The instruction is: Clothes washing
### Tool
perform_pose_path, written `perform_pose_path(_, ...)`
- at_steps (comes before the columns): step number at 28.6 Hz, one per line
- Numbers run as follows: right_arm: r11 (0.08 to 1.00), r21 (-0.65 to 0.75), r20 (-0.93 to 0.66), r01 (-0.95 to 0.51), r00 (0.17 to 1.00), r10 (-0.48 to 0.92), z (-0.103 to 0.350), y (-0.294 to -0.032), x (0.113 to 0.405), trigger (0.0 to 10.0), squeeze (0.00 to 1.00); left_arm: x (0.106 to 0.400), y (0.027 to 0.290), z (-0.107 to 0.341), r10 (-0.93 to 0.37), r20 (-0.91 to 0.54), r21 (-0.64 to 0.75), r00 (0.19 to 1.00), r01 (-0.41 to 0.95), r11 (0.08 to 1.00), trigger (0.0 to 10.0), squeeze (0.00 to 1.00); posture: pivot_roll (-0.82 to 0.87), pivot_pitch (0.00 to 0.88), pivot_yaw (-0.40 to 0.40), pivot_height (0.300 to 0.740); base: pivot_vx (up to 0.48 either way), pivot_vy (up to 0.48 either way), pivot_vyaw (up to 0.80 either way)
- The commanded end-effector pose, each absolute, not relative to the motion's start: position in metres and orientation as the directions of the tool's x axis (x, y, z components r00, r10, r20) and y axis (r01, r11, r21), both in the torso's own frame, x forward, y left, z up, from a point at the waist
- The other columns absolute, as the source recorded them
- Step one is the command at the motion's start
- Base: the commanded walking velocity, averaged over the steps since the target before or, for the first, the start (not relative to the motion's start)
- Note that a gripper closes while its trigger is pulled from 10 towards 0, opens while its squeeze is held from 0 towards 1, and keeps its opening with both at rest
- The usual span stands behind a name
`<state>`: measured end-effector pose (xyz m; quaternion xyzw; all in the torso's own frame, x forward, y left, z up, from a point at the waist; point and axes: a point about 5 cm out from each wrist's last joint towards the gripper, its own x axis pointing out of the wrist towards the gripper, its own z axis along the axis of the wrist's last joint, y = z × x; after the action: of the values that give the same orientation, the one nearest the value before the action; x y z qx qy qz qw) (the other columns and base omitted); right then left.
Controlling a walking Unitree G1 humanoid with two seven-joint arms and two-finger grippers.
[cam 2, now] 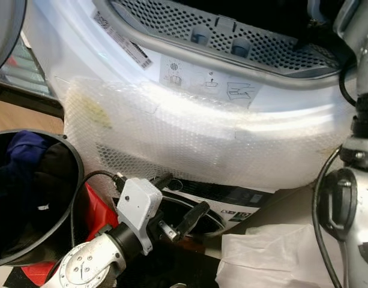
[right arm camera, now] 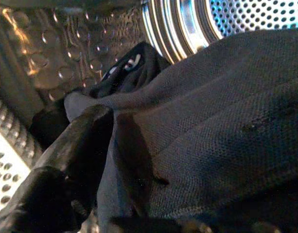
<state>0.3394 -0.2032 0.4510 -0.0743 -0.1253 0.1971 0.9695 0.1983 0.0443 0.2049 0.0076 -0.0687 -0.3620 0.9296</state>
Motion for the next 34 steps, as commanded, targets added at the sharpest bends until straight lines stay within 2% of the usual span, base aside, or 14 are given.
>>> perform_pose_path(1, 0.913, -0.209, 0.189, -0.349, 0.902, 0.388, 0.451, -0.209, 0.329, 10.0, 0.0, 0.194, 0.039, 0.202, -0.702, 0.118, 0.061, 0.702, 0.701, 0.711, 10.0, 0.0, -0.09, 0.15, -0.162, 0.74, 0.0, 0.0, 0.0)
perform_pose_path(8, 0.925, -0.115, 0.089, -0.361, 0.924, 0.372, 0.43, -0.205, 0.326, 10.0, 0.0, 0.195, 0.038, 0.203, -0.7, 0.126, 0.056, 0.703, 0.699, 0.713, 10.0, 0.0, -0.1, 0.153, -0.166, 0.74, 0.0, 0.0, 0.0)
perform_pose_path(12, 0.951, -0.057, 0.047, -0.303, 0.951, 0.306, 0.417, -0.204, 0.326, 10.0, 0.0, 0.195, 0.036, 0.202, -0.703, 0.126, 0.051, 0.7, 0.703, 0.71, 10.0, 0.0, -0.11, 0.156, -0.167, 0.74, 0.0, 0.0, 0.0)
perform_pose_path(21, 0.933, -0.072, 0.13, -0.351, 0.925, 0.358, 0.422, -0.207, 0.308, 10.0, 0.0, 0.196, 0.035, 0.202, -0.703, 0.133, 0.042, 0.699, 0.704, 0.709, 10.0, 0.0, -0.12, 0.157, -0.163, 0.74, 0.0, 0.0, 0.0)
perform_pose_path(25, 0.879, -0.057, 0.273, -0.473, 0.84, 0.469, 0.427, -0.214, 0.289, 10.0, 0.0, 0.197, 0.035, 0.202, -0.705, 0.136, 0.044, 0.696, 0.707, 0.706, 10.0, 0.0, -0.13, 0.157, -0.151, 0.74, 0.0, 0.0, 0.0)
perform_pose_path(26, 0.879, -0.057, 0.273, -0.473, 0.84, 0.469, 0.427, -0.214, 0.289, 10.0, 0.0, 0.197, 0.035, 0.202, -0.705, 0.136, 0.044, 0.696, 0.707, 0.706, 10.0, 0.0, -0.13, 0.157, -0.151, 0.74, 0.0, 0.0, 0.0)
perform_pose_path(28, 0.839, -0.071, 0.351, -0.539, 0.774, 0.527, 0.426, -0.213, 0.279, 10.0, 0.0, 0.198, 0.036, 0.202, -0.707, 0.138, 0.047, 0.694, 0.708, 0.705, 10.0, 0.0, -0.13, 0.157, -0.144, 0.74, 0.0, 0.0, 0.0)
perform_pose_path(30, 0.815, -0.087, 0.366, -0.573, 0.743, 0.561, 0.421, -0.213, 0.274, 10.0, 0.0, 0.198, 0.037, 0.202, -0.708, 0.137, 0.051, 0.693, 0.709, 0.703, 10.0, 0.0, -0.12, 0.158, -0.14, 0.74, 0.0, 0.0, 0.0)
perform_pose_path(31, 0.742, -0.109, 0.345, -0.661, 0.675, 0.652, 0.407, -0.209, 0.264, 10.0, 0.0, 0.2, 0.038, 0.202, -0.711, 0.135, 0.061, 0.69, 0.711, 0.701, 10.0, 0.0, -0.12, 0.154, -0.131, 0.74, 0.0, 0.0, 0.0)
perform_pose_path(34, 0.702, -0.134, 0.331, -0.699, 0.636, 0.697, 0.396, -0.206, 0.257, 10.0, 0.0, 0.201, 0.039, 0.202, -0.711, 0.133, 0.071, 0.69, 0.709, 0.701, 10.0, 0.0, -0.12, 0.151, -0.124, 0.74, 0.0, 0.0, 0.0)
